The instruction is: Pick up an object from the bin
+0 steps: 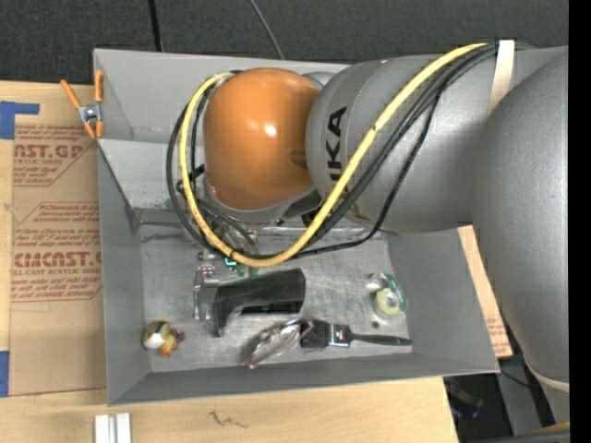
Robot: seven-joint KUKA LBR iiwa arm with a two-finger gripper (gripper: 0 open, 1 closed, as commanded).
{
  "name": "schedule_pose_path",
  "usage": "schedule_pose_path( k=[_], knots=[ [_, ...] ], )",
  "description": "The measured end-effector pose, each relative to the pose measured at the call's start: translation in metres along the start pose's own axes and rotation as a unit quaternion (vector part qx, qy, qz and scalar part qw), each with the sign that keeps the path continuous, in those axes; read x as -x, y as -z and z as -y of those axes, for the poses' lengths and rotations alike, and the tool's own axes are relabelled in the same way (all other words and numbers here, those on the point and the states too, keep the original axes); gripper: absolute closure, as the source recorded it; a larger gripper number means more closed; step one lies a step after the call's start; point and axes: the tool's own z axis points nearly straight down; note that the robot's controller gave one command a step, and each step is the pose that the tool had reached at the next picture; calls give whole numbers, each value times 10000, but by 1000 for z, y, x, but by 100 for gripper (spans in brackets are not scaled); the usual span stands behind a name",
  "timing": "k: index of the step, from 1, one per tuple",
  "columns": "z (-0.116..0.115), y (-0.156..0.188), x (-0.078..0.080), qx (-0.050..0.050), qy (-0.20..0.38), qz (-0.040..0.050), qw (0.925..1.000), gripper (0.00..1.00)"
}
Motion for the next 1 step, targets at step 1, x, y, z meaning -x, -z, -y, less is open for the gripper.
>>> schedule_pose_path(
  k=[1],
  knots=[
    [1,4,2,7,-11,38,10000,0]
  ],
)
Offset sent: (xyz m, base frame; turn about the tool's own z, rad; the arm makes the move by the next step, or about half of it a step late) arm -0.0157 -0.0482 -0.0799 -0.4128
